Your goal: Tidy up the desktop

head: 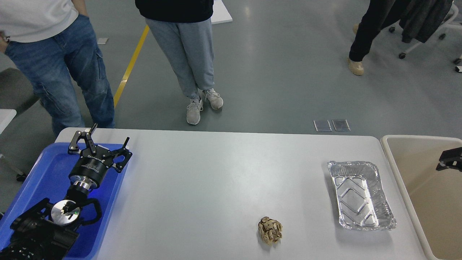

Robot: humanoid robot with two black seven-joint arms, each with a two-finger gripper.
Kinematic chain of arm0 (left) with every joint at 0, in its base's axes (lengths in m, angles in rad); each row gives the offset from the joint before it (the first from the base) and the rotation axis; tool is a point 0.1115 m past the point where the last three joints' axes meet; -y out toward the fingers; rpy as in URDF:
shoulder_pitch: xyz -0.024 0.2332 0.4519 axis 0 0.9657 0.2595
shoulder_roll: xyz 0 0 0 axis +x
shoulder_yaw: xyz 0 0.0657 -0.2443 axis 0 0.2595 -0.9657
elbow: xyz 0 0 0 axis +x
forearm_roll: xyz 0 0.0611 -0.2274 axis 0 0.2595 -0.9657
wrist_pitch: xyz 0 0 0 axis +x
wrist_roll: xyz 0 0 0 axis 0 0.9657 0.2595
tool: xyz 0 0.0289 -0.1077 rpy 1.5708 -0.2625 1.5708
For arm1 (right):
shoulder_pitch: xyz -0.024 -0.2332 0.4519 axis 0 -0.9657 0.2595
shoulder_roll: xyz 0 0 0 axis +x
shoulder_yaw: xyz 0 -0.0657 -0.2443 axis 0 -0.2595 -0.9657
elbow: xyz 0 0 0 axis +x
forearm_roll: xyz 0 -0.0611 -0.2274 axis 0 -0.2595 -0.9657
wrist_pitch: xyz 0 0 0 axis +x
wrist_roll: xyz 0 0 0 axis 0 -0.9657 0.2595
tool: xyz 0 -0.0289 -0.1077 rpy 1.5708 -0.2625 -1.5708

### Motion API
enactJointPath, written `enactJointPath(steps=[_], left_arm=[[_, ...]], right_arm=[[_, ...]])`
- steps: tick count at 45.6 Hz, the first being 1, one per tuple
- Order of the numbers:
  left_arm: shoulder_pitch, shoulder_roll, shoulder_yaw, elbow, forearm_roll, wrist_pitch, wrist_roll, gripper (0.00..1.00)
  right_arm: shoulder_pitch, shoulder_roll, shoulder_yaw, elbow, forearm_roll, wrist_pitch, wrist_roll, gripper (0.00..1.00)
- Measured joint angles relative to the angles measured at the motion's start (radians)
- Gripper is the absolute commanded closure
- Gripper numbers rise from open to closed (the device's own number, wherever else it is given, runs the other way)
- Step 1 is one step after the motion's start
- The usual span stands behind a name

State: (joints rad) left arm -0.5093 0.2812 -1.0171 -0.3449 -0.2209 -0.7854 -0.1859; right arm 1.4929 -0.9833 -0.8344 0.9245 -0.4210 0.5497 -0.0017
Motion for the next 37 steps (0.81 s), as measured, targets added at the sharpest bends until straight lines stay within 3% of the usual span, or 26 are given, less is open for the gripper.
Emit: enactJointPath(steps=[6,16,37], left_arm=[[0.000,0.000,0.000,0.000,0.000,0.000,0.000,0.00],[0.000,0.000,0.000,0.001,0.000,0.000,0.000,0.00],[0.001,0.001,0.000,0.001,0.000,0.000,-0.001,0.00]], right_arm=[[0.185,0.056,-0.220,0.042,0.059,0.113,0.002,0.00],[0.423,0.184,-0.463,0.096,0.135,0.193,0.004,0.00],[0.800,0.463,-0.583,0.272,0.177,0.231,0.003,0.00]])
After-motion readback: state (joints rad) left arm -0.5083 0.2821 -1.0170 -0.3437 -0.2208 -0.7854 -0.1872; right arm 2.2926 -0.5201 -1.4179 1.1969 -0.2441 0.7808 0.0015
